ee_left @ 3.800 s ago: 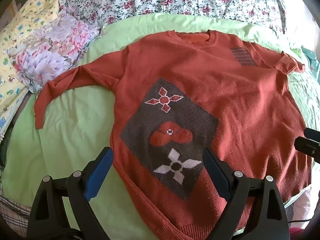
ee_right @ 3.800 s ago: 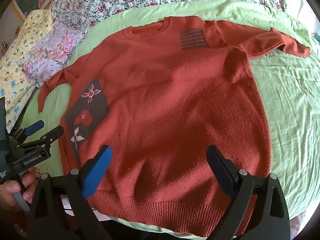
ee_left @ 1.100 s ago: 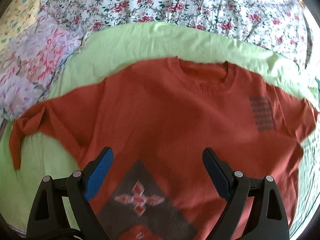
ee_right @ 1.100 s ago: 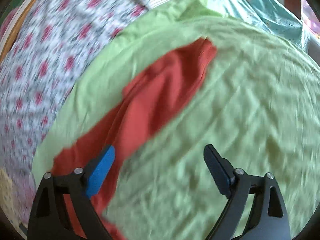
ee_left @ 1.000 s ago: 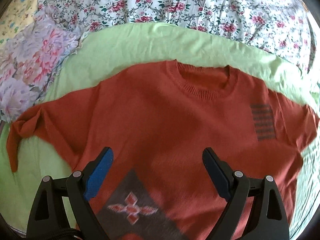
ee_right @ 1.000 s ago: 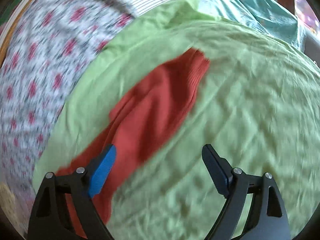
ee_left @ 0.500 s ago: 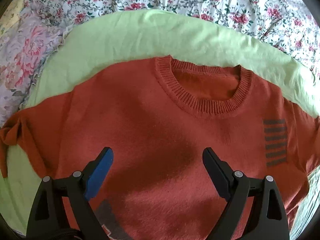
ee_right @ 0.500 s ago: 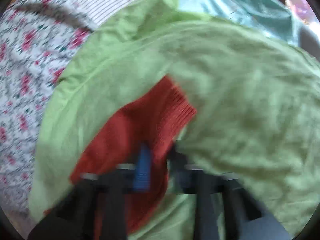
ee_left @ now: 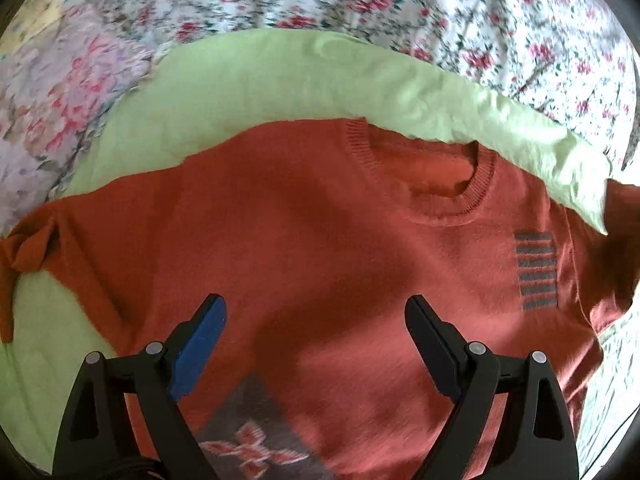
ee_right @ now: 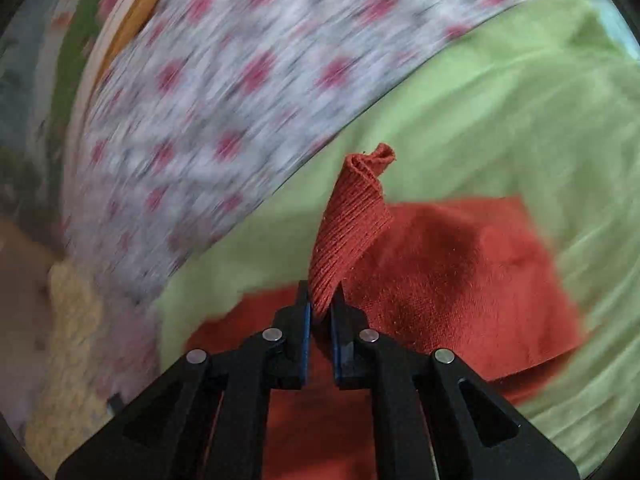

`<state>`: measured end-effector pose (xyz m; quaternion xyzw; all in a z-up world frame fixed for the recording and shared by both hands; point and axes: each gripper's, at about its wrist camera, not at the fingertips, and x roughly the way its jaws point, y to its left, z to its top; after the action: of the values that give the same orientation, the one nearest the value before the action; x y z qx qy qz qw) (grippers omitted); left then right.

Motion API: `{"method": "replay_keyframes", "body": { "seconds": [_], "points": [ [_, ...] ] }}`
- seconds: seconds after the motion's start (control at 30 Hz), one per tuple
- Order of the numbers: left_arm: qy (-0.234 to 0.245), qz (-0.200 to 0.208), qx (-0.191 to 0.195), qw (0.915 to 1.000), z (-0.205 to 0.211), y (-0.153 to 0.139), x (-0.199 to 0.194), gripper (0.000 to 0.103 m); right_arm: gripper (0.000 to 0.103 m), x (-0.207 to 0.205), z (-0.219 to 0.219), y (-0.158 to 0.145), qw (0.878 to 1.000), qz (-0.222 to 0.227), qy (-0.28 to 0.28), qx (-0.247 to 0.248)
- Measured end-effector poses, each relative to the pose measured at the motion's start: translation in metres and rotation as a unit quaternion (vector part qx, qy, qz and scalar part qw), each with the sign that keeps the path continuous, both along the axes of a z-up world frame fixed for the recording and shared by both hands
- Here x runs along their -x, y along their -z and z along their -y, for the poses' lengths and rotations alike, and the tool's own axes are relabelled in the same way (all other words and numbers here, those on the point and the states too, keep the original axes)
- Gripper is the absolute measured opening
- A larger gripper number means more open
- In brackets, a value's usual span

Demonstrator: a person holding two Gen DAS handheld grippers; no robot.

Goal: Fold small clothes
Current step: 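Grasp the sweater's sleeve cuff with the right gripper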

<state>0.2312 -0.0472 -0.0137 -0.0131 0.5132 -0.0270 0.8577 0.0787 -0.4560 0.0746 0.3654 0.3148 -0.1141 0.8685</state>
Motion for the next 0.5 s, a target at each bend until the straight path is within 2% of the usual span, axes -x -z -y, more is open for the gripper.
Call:
{"method": "replay_keyframes", "body": {
  "seconds": [0.13,0.3,0.47,0.5],
  "points": [
    [-0.006,0.007,0.017,0.9998,-0.031,-0.008,0.013,0.092,0.009,-0.044,-0.085,0.029,0.996,-0.003,-0.082,-0.044],
    [-0.019,0.004,0.027,0.9995,-0.068,-0.010,0.028,0.092,0.009,-0.097,-0.177,0.068,0.983,-0.019,-0.166,-0.081],
    [-0.031,-0.001,0.042,0.9986,-0.088,-0.009,0.033,0.092,0.009,-0.140,-0.238,0.100,0.971,-0.051,-0.218,-0.089],
    [-0.029,-0.003,0.047,0.9985,-0.088,-0.008,0.033,0.092,0.013,-0.144,-0.245,0.106,0.969,-0.059,-0.221,-0.092]
  ]
}}
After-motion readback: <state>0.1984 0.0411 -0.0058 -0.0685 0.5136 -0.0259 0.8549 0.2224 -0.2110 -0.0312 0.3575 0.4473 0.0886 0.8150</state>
